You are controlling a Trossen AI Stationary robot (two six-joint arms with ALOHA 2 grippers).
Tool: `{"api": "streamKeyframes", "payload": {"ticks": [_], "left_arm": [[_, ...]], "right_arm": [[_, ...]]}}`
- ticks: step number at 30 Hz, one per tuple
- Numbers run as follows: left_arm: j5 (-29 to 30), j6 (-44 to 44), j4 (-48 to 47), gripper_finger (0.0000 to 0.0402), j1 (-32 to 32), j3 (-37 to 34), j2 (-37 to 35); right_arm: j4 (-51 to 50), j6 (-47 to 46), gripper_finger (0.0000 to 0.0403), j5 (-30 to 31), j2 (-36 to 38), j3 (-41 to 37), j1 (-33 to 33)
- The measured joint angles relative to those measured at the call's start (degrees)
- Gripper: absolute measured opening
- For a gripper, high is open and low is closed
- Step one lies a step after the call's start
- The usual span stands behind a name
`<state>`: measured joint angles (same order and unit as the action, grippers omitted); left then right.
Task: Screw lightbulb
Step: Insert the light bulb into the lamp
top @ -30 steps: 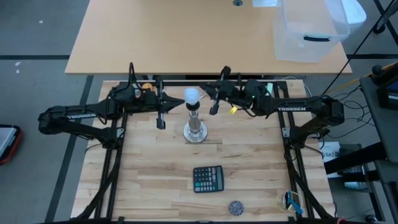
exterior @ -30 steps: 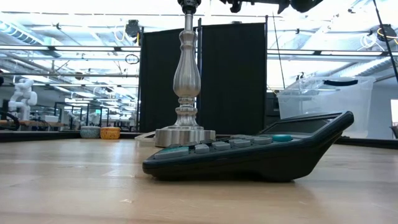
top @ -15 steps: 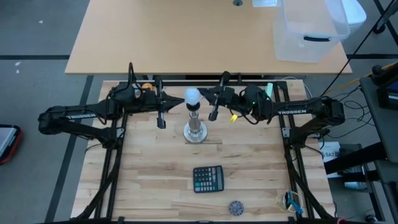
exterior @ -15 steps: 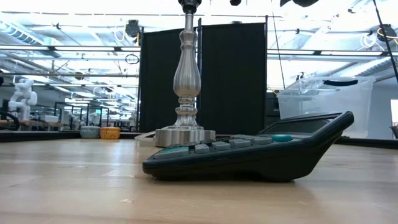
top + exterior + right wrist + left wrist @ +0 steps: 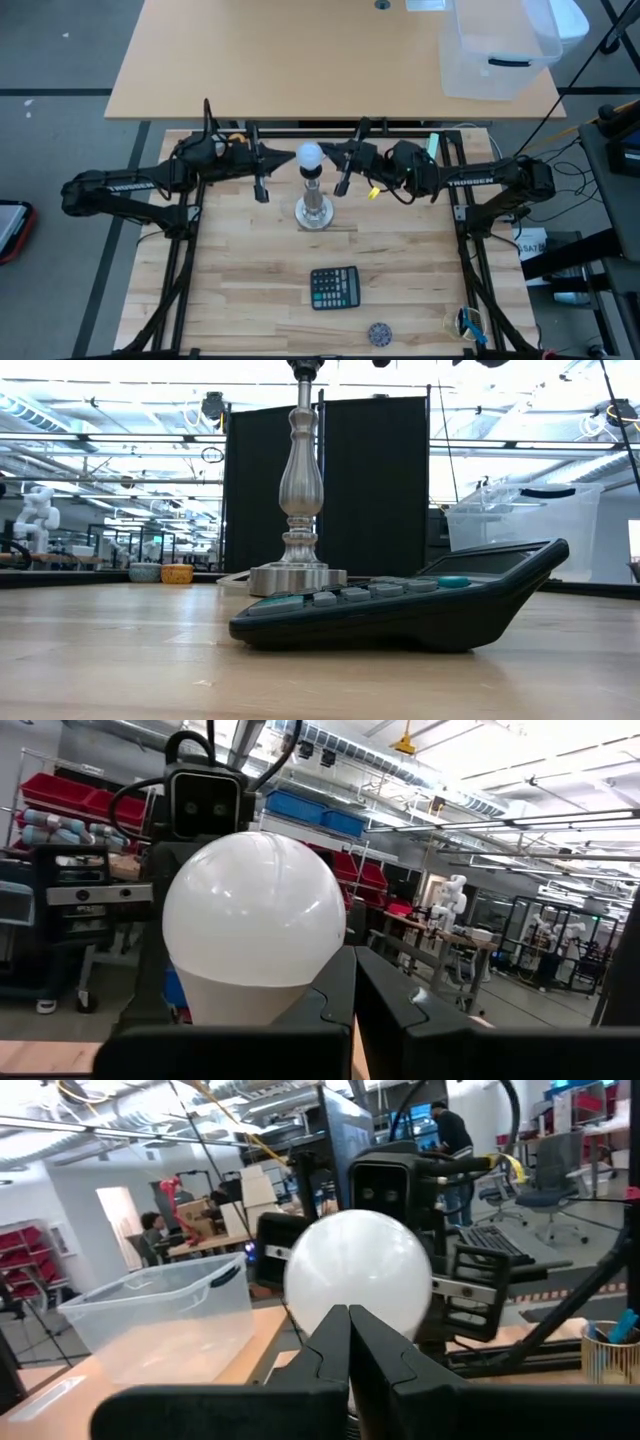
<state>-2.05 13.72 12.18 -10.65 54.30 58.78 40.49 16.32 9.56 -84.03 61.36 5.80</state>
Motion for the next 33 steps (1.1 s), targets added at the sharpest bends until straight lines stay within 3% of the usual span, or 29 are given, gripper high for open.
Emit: {"api": "streamKeyframes", "payload": {"ticks": [8,13,17,22,33], "left_arm": [[3.7,-1.3,0.4,0.0000,-2.0,0.0,0.0],[3.5,-1.2,-0.1,0.0000,-2.0,0.0,-1.0],[0.7,-0.3,-0.9,0.0000,-1.1,0.0,-4.2],[-7.2,0.4,-2.4,0.0000,1.3,0.0,-5.9],[-6.9,2.3,0.2,0.0000,2.3,0.0,1.2]], "right_arm": [[-0.8,0.7,0.0000,0.8,0.0,0.0,-1.7],[-0.8,3.4,0.0000,6.6,0.0,0.0,-2.4],[-0.6,3.9,0.0000,7.0,0.0,0.0,-2.4],[0.8,4.4,0.0000,7.0,0.0,0.0,-2.0],[-1.1,5.4,0.0000,7.0,0.0,2.1,-2.1]]}}
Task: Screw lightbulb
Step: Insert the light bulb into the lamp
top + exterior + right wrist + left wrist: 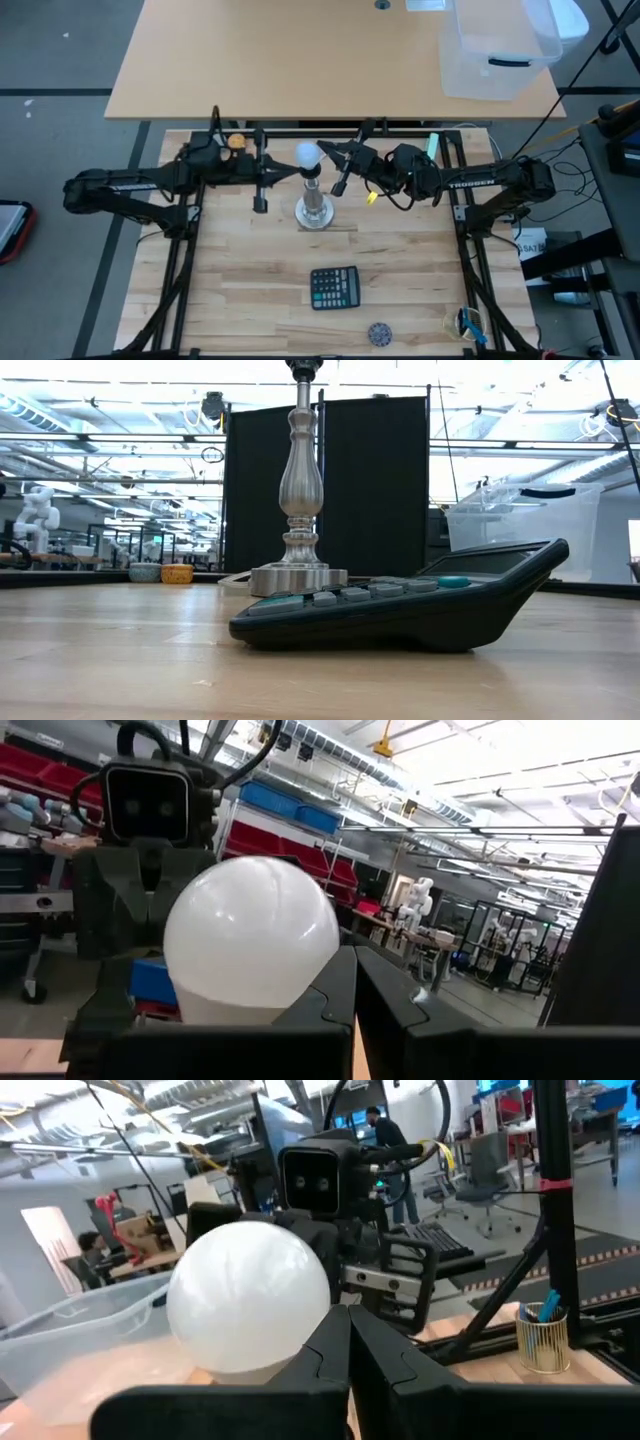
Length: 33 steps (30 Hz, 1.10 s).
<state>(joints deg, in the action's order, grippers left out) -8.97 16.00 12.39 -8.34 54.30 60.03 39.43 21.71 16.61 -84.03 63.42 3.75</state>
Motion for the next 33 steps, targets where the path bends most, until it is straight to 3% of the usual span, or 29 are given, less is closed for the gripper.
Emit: {"api": "streamKeyframes", "payload": {"ticks": [7,28,33], "left_arm": [[2.6,0.1,0.8,0.0000,-0.6,0.0,0.0],[3.2,-1.8,0.2,0.0000,-3.7,0.0,-0.1],[4.3,-2.0,0.3,0.0000,-4.1,0.0,-0.1]], "right_arm": [[-1.7,-0.9,0.0000,-0.1,0.0,0.7,-0.1],[-3.1,-1.3,0.0000,1.6,0.2,0.8,-1.9],[-3.5,0.2,0.0000,5.8,0.2,0.8,-3.4]]}}
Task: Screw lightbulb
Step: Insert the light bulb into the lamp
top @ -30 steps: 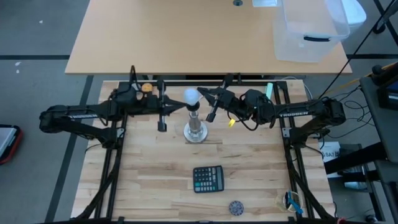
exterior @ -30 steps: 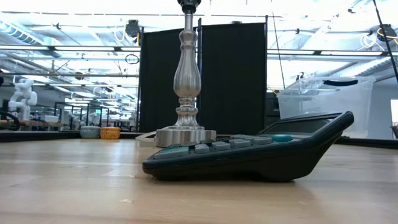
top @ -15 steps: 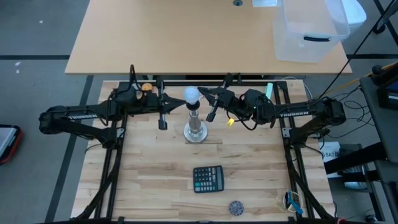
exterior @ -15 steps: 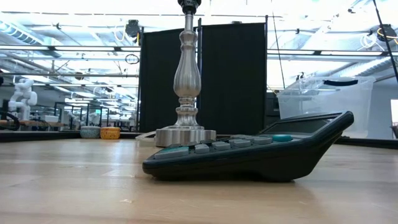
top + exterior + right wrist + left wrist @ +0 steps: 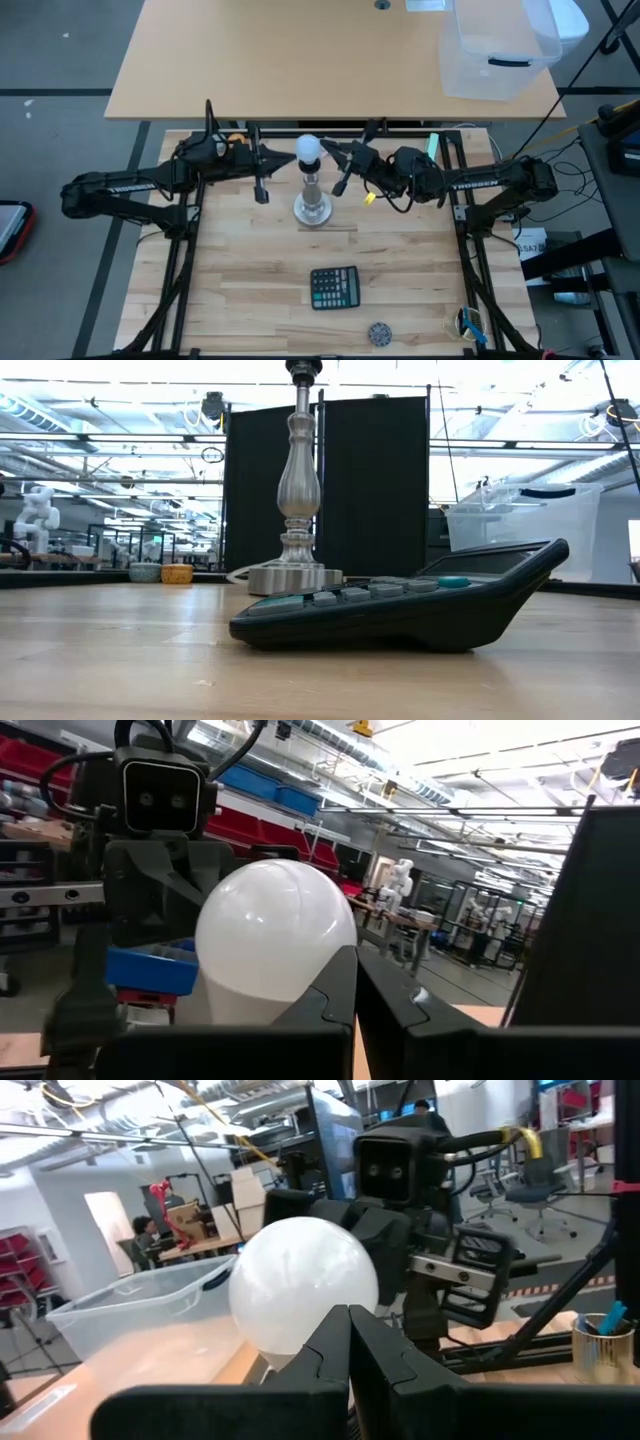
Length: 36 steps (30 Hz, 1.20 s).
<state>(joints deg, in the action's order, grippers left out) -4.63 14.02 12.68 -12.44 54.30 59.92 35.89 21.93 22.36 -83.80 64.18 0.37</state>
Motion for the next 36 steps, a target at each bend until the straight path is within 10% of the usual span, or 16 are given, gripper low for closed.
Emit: {"api": "streamKeyframes", "payload": {"ticks": [21,36], "left_arm": [[1.1,-4.5,-2.0,0.0000,-3.7,0.0,-0.2],[-1.2,-1.9,-4.6,0.0000,-0.4,0.0,-6.4]], "right_arm": [[-3.2,1.3,0.0000,0.0,-0.3,0.0,-3.2],[-1.0,6.4,0.0000,13.5,-0.3,-0.1,-4.1]]}}
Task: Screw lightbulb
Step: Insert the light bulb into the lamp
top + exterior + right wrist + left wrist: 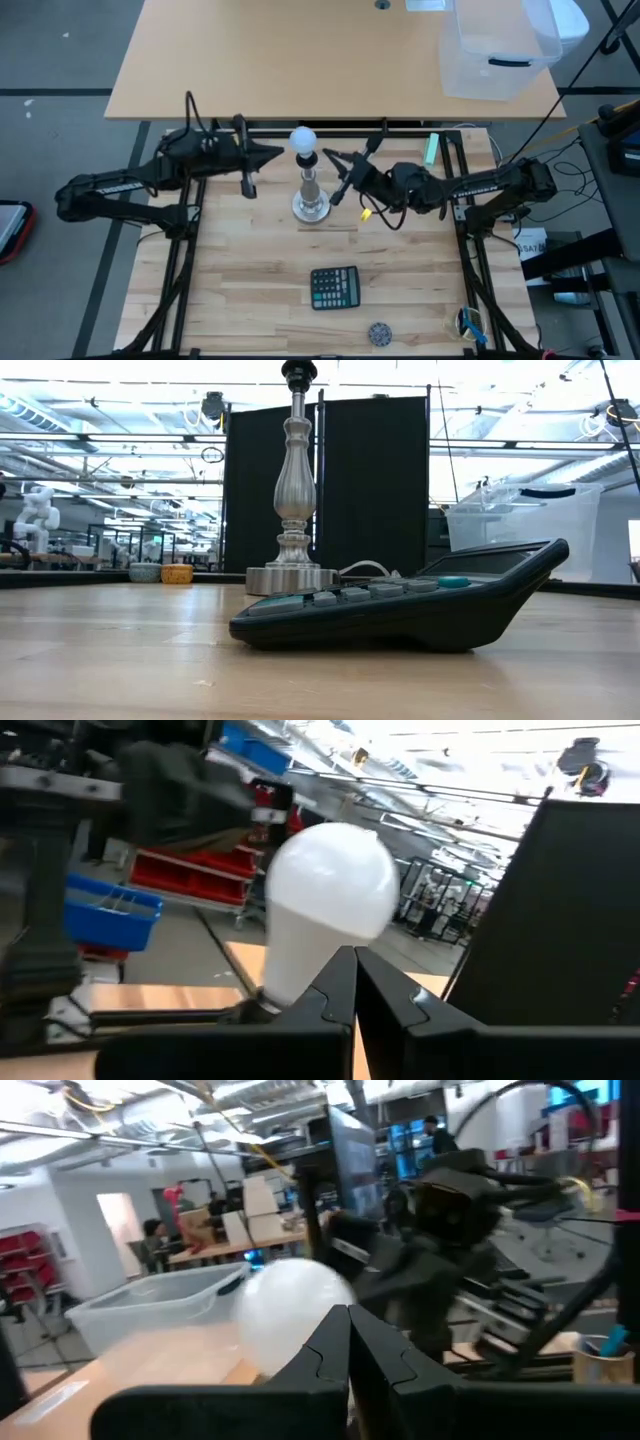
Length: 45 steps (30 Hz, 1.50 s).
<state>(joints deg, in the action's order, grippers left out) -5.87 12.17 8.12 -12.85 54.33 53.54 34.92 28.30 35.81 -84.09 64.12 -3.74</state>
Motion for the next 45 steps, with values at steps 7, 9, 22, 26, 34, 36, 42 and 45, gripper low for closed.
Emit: {"api": "streamKeyframes", "payload": {"ticks": [7,9,22,26,34,36,42,45], "left_arm": [[-0.2,0.3,1.3,0.0000,0.6,0.0,2.4],[-1.1,0.1,2.3,0.0000,0.7,0.0,3.5],[-1.0,-1.3,4.4,0.0000,0.6,0.0,4.4],[-0.9,-1.6,4.4,0.0000,0.6,0.0,4.4],[-0.5,-1.7,4.1,0.0000,0.6,0.0,5.7],[-0.2,-1.7,4.5,0.0000,0.6,0.0,6.4],[0.4,-1.5,4.4,0.0000,-0.2,0.0,6.4],[0.3,-1.6,4.2,0.0000,-0.6,0.0,6.4]], "right_arm": [[1.7,-0.5,0.0000,-0.7,0.0,0.8,3.6],[-0.2,-2.8,0.0000,-4.0,0.0,2.2,4.7],[-9.0,-6.8,0.0000,-14.9,-0.3,8.7,10.5],[-10.0,-8.0,0.0000,-17.5,-1.4,9.6,12.3],[-10.3,-11.1,0.0000,-23.5,-2.2,9.6,14.7],[-10.3,-11.2,0.0000,-24.4,-2.2,9.6,14.7],[-12.0,-11.2,0.0000,-25.3,-2.2,9.6,13.9],[-12.2,-11.2,0.0000,-24.9,-2.2,9.6,13.4]]}}
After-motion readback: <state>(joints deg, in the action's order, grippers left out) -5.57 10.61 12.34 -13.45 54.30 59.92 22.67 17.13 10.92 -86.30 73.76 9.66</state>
